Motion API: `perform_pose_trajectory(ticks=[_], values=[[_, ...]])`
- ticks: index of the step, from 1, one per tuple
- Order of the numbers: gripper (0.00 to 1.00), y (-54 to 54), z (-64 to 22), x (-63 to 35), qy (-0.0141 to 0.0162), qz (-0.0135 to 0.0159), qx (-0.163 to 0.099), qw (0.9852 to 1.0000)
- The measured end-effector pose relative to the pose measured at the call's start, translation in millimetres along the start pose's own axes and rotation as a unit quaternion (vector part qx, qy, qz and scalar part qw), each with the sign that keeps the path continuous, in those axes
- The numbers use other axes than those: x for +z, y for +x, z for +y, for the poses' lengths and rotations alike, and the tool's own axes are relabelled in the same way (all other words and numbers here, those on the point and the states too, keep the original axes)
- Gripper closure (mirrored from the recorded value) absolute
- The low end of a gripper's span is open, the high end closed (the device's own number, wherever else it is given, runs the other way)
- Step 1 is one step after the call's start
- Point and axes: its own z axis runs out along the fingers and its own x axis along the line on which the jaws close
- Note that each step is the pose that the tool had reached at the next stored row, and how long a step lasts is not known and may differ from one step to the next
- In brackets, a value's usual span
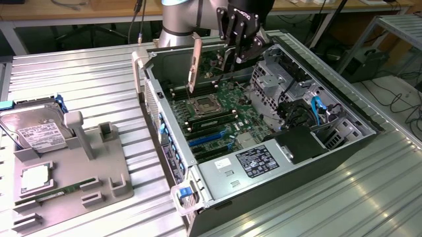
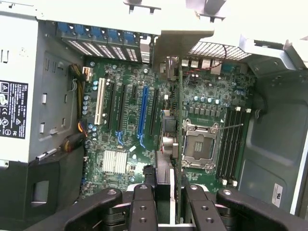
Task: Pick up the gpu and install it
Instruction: 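Insert the gpu into the slot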
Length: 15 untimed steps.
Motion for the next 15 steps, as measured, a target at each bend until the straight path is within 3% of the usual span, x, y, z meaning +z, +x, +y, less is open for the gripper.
perform_pose_trajectory(ticks=[7, 15], values=[[0.72, 0.0, 0.0, 2.3, 0.0, -0.0001, -0.008, 1.0], [0.72, 0.2, 1.3, 14.8, 0.0, -0.0001, -0.005, 1.0]])
